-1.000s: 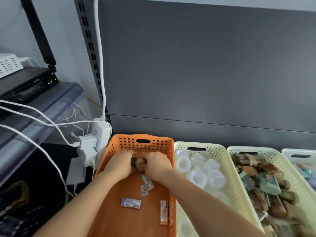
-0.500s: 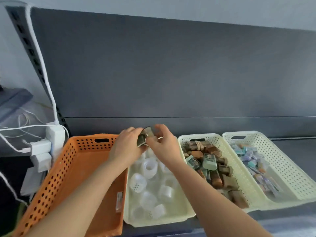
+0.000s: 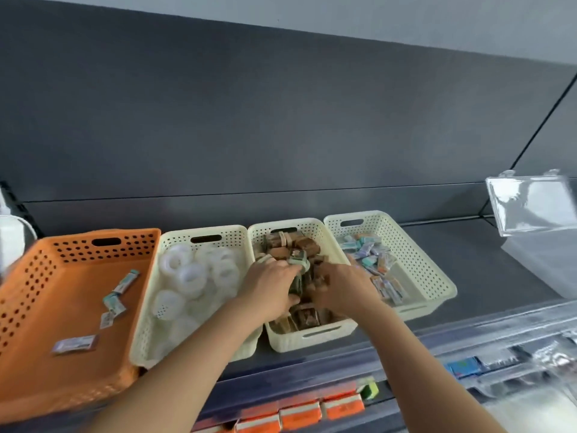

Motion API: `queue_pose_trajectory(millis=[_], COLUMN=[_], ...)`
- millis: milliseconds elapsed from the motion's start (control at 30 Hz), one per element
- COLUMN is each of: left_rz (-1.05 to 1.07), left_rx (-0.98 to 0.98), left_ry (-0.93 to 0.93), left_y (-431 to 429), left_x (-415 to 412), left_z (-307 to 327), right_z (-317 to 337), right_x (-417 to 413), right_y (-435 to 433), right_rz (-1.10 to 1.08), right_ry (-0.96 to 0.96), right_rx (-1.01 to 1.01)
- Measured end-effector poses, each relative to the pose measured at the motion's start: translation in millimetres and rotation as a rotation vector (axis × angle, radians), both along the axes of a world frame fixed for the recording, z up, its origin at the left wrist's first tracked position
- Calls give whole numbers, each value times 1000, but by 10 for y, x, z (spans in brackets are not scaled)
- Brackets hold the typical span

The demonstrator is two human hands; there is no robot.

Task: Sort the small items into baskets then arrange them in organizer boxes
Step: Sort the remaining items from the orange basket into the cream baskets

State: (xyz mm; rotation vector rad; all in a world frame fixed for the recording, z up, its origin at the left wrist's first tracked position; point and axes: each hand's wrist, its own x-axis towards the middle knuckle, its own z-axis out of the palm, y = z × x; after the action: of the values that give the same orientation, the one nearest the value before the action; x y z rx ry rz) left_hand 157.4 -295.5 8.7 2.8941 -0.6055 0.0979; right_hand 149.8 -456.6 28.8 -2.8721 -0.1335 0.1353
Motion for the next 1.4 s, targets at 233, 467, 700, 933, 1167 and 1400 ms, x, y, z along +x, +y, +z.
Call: queue_pose_trajectory(millis=[233, 467, 700, 933, 1167, 1400], left_rz=[-64, 6, 285, 647, 589, 515], left_rx=[151, -45, -63, 62, 181, 115], left_ry=[228, -1, -22, 245, 428, 537], left_y=[-2, 372, 1416, 2506, 2944, 3085], left_x=[-186, -310, -460, -704, -692, -511], left_z=[-143, 1, 146, -17, -382, -479], right_z=[-195, -56, 58, 14, -217, -408], right_x=[-76, -68, -58, -62, 167, 416], right_y=[-113, 324, 1282, 2396, 3131, 3516], right_rz=[65, 150, 390, 667, 767, 672], right_ry=[72, -66, -118, -119, -55, 128], right_rx=[-94, 104, 249, 125, -332, -480])
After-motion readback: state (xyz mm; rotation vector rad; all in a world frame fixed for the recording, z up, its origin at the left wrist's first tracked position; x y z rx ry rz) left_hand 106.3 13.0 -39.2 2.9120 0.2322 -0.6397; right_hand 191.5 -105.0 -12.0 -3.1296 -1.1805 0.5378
